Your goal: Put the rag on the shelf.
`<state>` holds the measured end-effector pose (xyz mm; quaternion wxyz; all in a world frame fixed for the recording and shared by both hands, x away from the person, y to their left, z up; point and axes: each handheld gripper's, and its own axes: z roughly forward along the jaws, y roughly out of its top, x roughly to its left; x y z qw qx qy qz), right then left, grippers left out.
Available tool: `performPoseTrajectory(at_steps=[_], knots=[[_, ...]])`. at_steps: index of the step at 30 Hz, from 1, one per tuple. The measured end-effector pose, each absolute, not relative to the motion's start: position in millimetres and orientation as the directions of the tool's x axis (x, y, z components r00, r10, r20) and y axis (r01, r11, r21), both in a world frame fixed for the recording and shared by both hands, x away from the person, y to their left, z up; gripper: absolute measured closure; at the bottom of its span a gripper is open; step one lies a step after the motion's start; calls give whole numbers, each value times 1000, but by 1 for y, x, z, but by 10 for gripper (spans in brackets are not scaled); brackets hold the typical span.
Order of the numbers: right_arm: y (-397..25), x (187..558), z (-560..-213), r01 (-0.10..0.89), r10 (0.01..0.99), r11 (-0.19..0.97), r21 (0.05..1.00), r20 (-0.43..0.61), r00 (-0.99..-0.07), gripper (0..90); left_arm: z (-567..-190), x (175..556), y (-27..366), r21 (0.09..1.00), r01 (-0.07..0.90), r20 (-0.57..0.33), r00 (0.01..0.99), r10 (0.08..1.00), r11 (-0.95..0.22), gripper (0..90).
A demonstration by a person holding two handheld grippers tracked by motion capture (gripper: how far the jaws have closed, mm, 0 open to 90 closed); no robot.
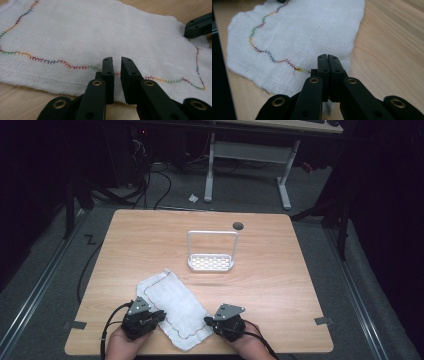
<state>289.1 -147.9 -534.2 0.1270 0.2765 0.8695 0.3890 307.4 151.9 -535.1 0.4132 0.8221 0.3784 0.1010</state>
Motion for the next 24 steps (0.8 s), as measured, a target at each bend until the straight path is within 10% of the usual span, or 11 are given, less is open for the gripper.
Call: performPoseTrajectory(at_steps=[15, 24], knots=[[-78, 387, -523, 391, 615, 547, 740, -38, -788, 890, -539, 317, 171, 751, 607, -218, 599, 771, -259, 732], [-96, 370, -532, 388, 610, 576, 720, -63, -790, 898, -541, 323, 160, 747, 620, -263, 606, 751, -240, 744]])
